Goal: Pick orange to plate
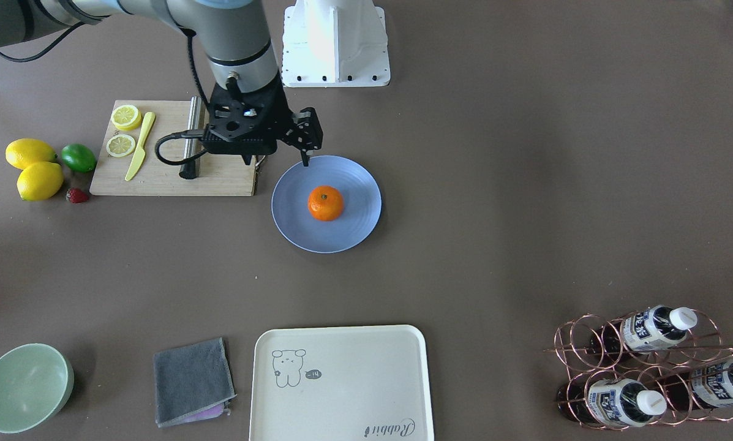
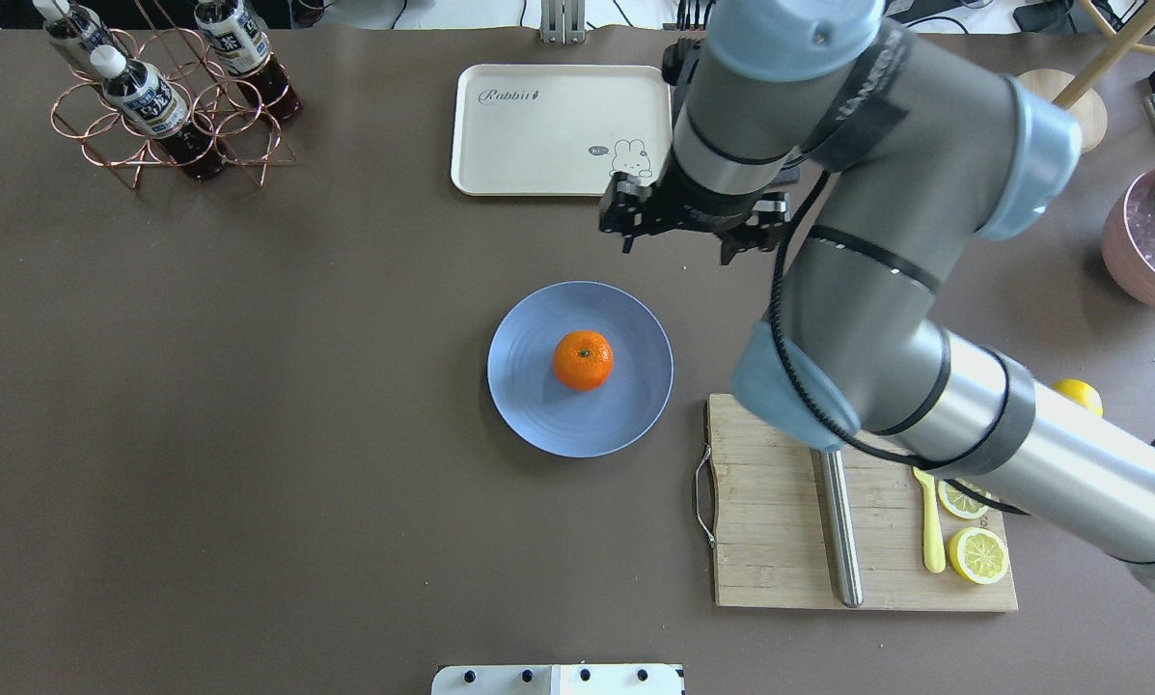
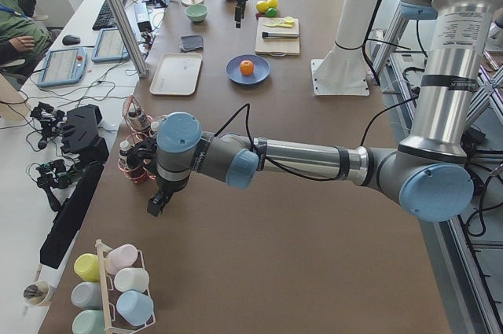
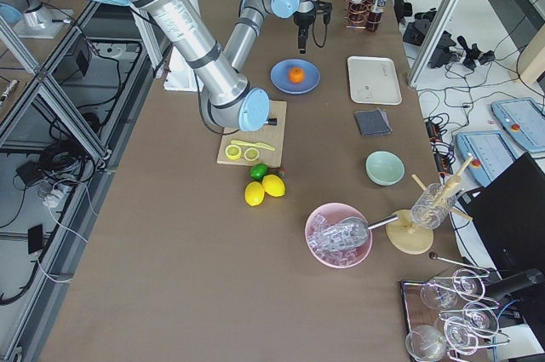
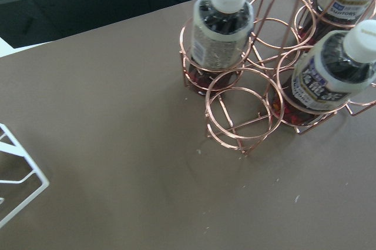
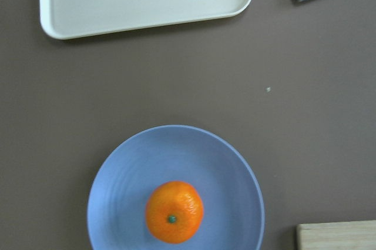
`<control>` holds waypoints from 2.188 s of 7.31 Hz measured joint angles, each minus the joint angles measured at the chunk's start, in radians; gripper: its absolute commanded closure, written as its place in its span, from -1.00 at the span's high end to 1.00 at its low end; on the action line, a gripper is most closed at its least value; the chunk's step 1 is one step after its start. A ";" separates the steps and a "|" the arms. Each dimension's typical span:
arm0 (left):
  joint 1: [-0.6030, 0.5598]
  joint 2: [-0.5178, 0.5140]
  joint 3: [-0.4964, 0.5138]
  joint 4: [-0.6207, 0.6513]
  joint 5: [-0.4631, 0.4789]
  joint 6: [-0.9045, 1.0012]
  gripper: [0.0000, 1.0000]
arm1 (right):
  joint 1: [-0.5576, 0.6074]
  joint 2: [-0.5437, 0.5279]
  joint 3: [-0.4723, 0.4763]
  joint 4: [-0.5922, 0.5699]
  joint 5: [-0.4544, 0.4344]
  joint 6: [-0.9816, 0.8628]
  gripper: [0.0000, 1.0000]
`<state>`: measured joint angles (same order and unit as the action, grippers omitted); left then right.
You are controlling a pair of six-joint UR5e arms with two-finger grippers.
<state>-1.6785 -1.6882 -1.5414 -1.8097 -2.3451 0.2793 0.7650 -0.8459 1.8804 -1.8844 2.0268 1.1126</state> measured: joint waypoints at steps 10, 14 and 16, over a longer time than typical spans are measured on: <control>0.083 0.185 -0.171 0.035 0.022 -0.195 0.96 | 0.815 -0.734 -0.064 -0.021 0.242 -1.283 1.00; 0.097 0.185 -0.171 0.035 0.025 -0.195 0.96 | 0.885 -0.760 -0.106 -0.019 0.242 -1.389 1.00; 0.101 0.183 -0.169 0.035 0.026 -0.195 0.96 | 0.887 -0.761 -0.107 -0.019 0.241 -1.390 1.00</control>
<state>-1.5770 -1.5050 -1.7100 -1.7752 -2.3192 0.0844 1.6517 -1.6072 1.7738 -1.9037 2.2674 -0.2776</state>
